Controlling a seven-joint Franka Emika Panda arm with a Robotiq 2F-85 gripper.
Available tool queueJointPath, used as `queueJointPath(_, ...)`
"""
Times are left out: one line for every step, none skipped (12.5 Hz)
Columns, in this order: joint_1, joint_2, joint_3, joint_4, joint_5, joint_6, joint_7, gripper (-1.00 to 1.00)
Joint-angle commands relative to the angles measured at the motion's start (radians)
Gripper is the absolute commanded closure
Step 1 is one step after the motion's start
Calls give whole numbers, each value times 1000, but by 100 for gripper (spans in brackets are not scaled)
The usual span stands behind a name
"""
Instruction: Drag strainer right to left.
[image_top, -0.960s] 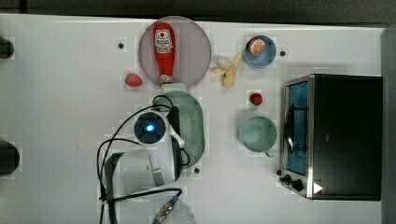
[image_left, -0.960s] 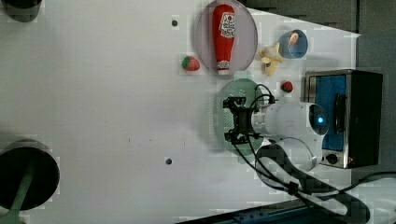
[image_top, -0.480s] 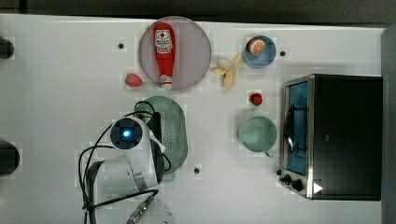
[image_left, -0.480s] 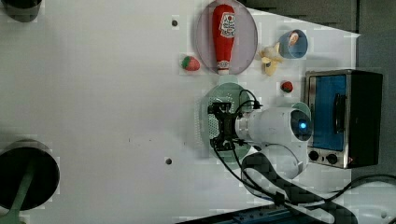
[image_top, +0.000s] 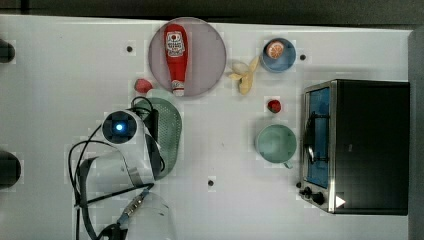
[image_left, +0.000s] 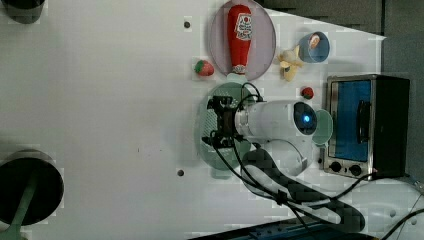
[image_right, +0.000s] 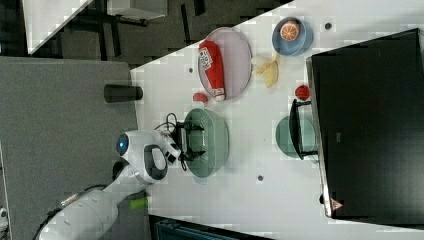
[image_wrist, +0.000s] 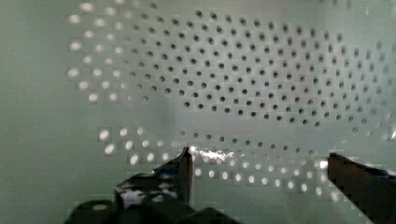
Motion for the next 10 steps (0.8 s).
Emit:
queueJointPath(67,-8,23,48,-12,-16,103,-100)
queueJointPath(79,6,23,70,-12,-18,130,-100)
queueJointPath(90,22,23,90,-12,-21,152,-100)
queueJointPath(101,37,23,111,-12,-21,161,-100)
queueJointPath(112,50,23,130,-11,-24,173,-100)
queueJointPath(122,64,23,147,-11,-30,181,-100)
queueJointPath(133,74,23,163,-11,-31,181,-100)
queueJointPath(145,84,23,177,-11,-34,190,-100)
queueJointPath(156,92,23,190,-11,-34,200,-100)
queueJointPath(167,99,24,201,-11,-35,210,-100)
